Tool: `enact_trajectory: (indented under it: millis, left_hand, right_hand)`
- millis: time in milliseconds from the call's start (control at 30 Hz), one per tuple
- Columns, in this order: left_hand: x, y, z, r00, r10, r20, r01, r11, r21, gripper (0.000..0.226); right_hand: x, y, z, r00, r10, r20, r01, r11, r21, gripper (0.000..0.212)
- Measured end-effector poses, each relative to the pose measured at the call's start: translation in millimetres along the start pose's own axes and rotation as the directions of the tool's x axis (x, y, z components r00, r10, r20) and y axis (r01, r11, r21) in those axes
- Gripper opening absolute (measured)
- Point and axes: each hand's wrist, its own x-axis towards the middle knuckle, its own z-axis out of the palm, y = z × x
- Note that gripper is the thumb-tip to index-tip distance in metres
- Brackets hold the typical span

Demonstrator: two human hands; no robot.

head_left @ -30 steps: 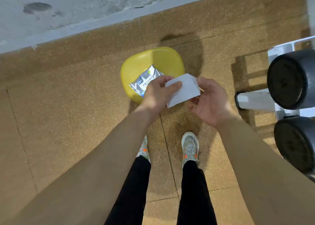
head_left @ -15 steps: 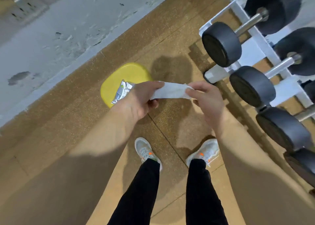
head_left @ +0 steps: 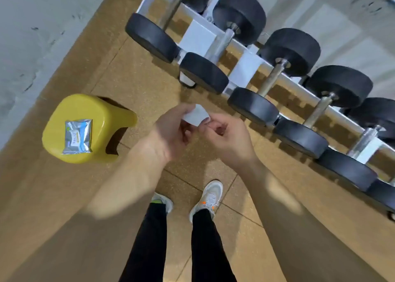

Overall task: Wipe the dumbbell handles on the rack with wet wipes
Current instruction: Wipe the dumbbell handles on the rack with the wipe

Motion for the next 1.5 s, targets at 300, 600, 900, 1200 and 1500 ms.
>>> enact_trajectory:
  millis: [300,600,900,1200,1500]
  left_hand:
    - [4.1,-58.4,99.2,0.976,0.033,0.215,-0.051,0.995,0.08,0.031]
    - [6.5,-108.4,182.8,0.864,0.482,0.147,-0.473,0.675,0.566,0.006]
    - [12.4,-130.2,243.5,0.903,0.37,0.216,-0.428,0.737,0.524,0.014]
    - [40.2,-138.7,275.4,0.848,0.482,0.222,-0.494,0.565,0.661,0.015]
    - [47.8,-125.8,309.5,0.745,0.604,0.283,-0.582,0.382,0.718,0.015]
  right_hand:
    - [-39.9,60.6,-103.4,0.973,0.113,-0.202,-0.105,0.993,0.047,0.041]
    - [-70.2,77.9,-185.2,0.978,0.158,-0.138,-0.134,0.977,0.166,0.036]
    - [-99.8,105.4,-245.1,0.936,0.314,-0.16,-0.196,0.841,0.505,0.029]
    - [-113.1,126.3,-260.5,0.812,0.524,-0.257,-0.075,0.53,0.845,0.029]
    - [-71.3,105.7,-260.8,0.727,0.636,-0.258,-0.105,0.475,0.874,0.024]
